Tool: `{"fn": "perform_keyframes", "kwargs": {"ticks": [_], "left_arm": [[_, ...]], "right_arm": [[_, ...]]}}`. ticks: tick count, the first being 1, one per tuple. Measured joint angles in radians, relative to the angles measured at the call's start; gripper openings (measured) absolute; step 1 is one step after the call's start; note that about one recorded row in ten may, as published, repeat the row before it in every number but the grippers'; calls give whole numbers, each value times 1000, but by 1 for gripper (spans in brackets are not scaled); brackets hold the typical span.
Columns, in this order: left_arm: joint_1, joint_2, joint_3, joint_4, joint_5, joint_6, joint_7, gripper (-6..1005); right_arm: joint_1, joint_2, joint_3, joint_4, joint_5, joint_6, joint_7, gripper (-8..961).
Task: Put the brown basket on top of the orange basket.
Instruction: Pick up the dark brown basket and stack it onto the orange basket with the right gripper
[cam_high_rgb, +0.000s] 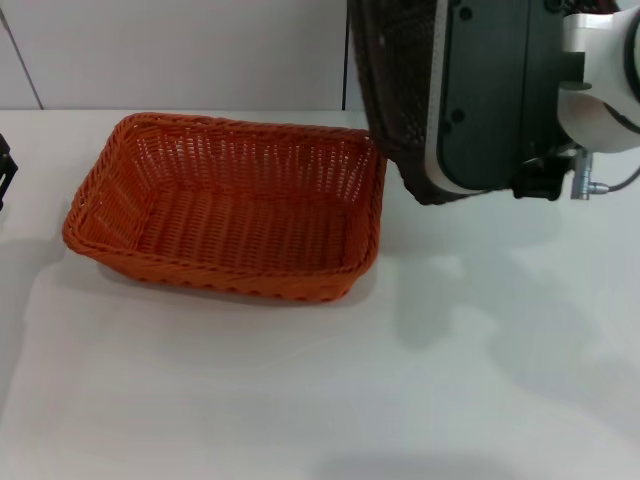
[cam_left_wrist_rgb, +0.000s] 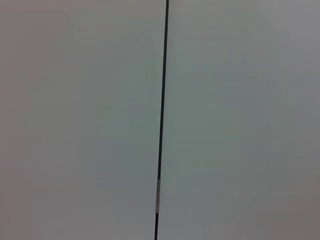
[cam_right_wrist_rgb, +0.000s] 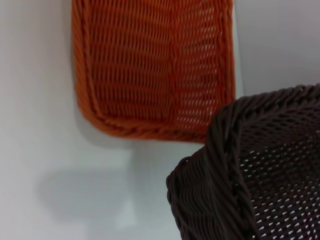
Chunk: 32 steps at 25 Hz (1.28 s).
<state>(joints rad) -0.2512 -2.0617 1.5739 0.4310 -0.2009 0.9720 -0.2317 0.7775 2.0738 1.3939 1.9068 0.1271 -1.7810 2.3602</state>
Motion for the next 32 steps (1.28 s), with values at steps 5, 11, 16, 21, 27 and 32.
{"fn": "perform_keyframes", "kwargs": {"ticks": [5,11,16,21,27,32], "left_arm": [[2,1,0,0,0,0,-3,800],[2,0,0,0,0,1,-3,800],[2,-1,0,0,0,1,-3,800],[2,-1,0,5,0,1,-3,800],[2,-1,0,6,0,-1,-3,800],[2,-2,0,6,0,-6,-3,800]], "right_arm": [[-66,0,-83,27,-2,142,-63,159],[-140,0,-176,19,-24,331,-115,160],[-185,-4,-200,-11,-4,473,-198,160],[-243,-3,-177,-43,89,607,-365,159],[-353,0,-151,-67,311,768,-677,159],[-377,0,-129,-107,427,809,-839,158]]}}
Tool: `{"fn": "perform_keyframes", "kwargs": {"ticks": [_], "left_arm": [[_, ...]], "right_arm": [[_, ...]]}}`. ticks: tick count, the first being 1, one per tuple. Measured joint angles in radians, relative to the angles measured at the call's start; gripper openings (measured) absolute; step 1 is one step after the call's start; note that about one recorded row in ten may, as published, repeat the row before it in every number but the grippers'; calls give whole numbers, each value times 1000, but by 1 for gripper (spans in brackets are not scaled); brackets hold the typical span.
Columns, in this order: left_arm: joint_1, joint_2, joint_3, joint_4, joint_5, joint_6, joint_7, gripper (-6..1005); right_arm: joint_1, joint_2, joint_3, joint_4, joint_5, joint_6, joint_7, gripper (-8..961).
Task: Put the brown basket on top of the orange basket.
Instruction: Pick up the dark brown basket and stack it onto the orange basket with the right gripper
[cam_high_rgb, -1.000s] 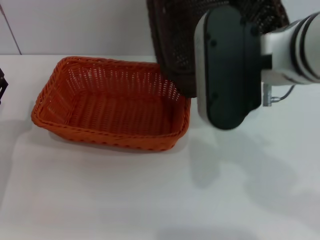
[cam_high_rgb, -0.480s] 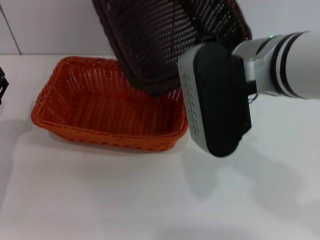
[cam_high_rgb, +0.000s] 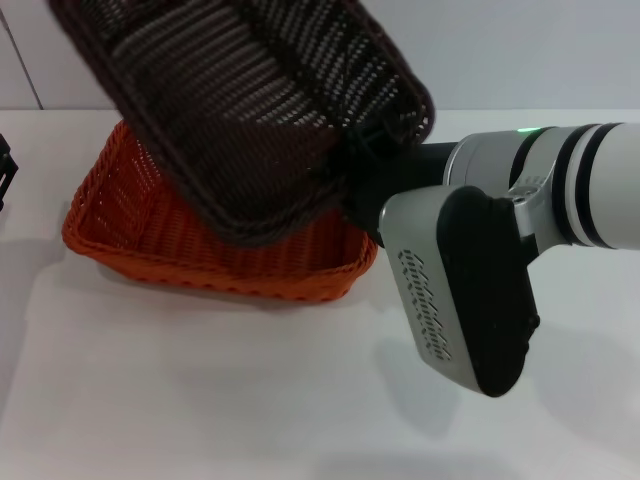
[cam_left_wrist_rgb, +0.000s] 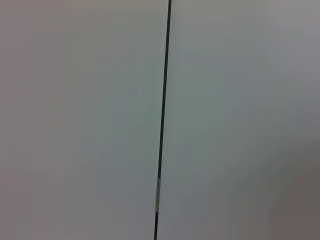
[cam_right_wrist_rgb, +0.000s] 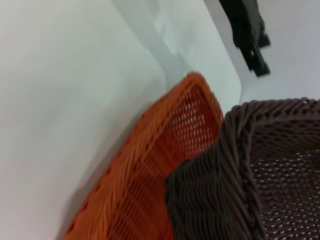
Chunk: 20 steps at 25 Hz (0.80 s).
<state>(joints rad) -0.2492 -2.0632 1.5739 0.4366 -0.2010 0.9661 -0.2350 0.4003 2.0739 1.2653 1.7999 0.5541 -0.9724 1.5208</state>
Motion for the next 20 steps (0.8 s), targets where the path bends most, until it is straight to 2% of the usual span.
{"fn": "perform_keyframes", "kwargs": {"ticks": [1,2,4,6,9,12,14,15,16,20], "left_arm": [[0,0,0,0,0,0,0,800],[0,0,0,-1,0,-1,0,800],[0,0,-8,-2,0,-1,0,800],[1,-1,-54,-2,-2,3,-1,800],[2,-2,-88,0,-2,6,-1,800],[6,-1,-125,11,-2,14,-2,800],[7,-1,-129,14,-2,18,-2,800],[9,-2,-138,19,-2,27,-2,800],[9,-2,-138,19,-2,27,-2,800],[22,-1,-152,40,-3,31,-17,800]], "right_arm": [[0,0,0,0,0,0,0,158],[-7,0,18,-18,71,0,-106,159],[-12,0,27,-26,106,-2,-167,159],[-35,-1,66,-39,187,-16,-316,159],[-36,-2,76,-37,195,-26,-324,159],[-32,-19,145,-29,274,-103,-401,159],[-34,-20,170,-31,313,-122,-451,160],[-36,-19,219,-46,381,-142,-554,160],[-36,-19,219,-46,381,-142,-554,160],[-3,-18,326,-113,440,-182,-663,160]]}}
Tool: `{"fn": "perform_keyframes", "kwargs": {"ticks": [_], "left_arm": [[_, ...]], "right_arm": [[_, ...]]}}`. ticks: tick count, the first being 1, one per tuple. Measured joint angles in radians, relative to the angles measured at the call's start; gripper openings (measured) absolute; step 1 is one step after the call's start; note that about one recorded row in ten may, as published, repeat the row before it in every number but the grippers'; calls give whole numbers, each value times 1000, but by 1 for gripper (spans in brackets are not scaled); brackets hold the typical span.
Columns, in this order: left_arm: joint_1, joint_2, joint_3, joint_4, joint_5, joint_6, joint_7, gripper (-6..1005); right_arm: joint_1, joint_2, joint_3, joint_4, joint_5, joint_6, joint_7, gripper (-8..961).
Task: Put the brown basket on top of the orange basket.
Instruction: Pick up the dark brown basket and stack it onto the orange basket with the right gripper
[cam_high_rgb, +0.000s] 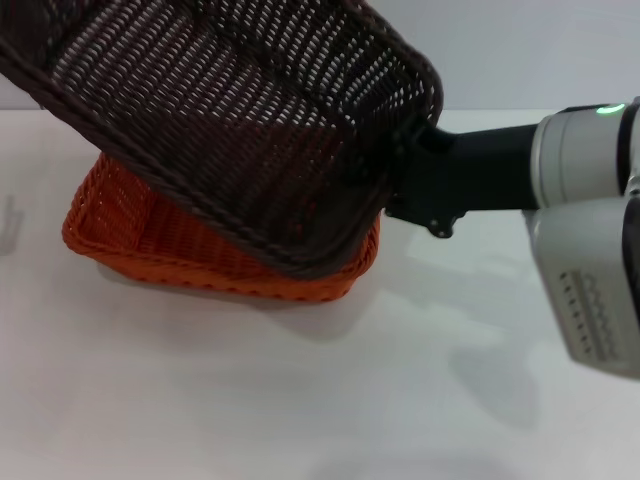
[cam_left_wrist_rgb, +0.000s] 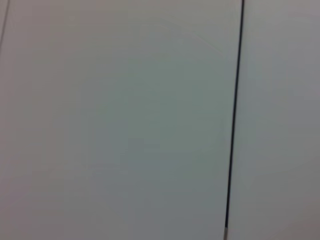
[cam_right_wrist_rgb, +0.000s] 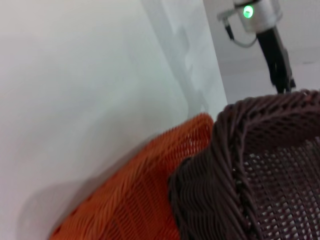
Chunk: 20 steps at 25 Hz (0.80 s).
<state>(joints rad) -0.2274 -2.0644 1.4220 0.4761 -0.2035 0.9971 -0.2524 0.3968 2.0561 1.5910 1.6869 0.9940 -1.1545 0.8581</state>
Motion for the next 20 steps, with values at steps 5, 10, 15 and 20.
{"fn": "perform_keyframes", "kwargs": {"ticks": [5,10,15,20], "left_arm": [[10,1,-5,12,0,3,-8,800],[24,-1,-4,32,0,3,-8,800],[26,-3,-4,36,0,3,-8,800],[25,-3,-5,40,-1,3,-8,801]], "right_arm": [[35,-1,74,-79,3,-13,-92,159],[77,-10,126,-145,12,-16,-138,158],[111,1,162,-213,21,-53,-215,159],[139,-2,175,-267,19,-103,-239,159]]}}
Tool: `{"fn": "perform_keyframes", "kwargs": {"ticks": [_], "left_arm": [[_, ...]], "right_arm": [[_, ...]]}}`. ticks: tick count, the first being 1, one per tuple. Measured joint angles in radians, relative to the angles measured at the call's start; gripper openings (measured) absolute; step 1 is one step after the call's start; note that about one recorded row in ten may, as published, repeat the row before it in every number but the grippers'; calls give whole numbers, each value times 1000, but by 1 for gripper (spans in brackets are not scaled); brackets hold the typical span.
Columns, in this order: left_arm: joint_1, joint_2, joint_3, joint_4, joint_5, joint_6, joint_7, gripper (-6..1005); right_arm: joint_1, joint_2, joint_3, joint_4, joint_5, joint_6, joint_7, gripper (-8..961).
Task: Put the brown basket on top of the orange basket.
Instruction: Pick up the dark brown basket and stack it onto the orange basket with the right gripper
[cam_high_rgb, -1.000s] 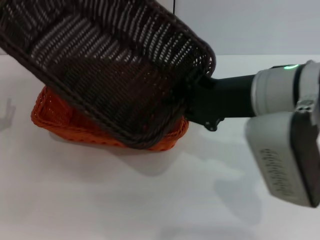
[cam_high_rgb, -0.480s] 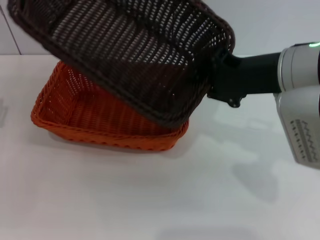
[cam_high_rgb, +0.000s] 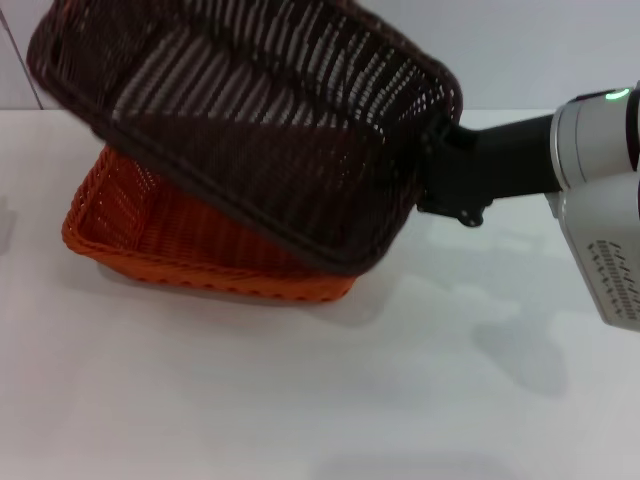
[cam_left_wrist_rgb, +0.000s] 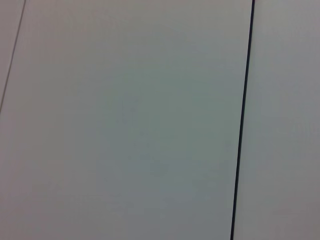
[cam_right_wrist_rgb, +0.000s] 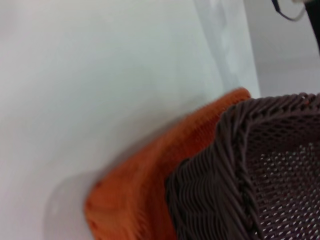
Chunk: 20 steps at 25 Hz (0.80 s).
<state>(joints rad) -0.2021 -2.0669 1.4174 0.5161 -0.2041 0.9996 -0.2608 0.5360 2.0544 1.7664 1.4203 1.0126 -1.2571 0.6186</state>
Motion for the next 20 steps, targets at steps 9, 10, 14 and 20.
{"fn": "perform_keyframes", "kwargs": {"ticks": [9,10,14,20], "left_arm": [[-6,1,0,1,0,-6,0,801],[-9,1,0,0,0,-6,0,801],[-11,1,1,-1,0,-8,0,801],[-19,0,2,-3,0,-11,0,801]], "right_arm": [[31,-5,41,-72,-11,11,-26,160],[38,-8,48,-88,-12,17,-28,160],[50,-11,53,-114,-13,31,-35,160],[78,-13,57,-158,-13,41,-64,159]]}}
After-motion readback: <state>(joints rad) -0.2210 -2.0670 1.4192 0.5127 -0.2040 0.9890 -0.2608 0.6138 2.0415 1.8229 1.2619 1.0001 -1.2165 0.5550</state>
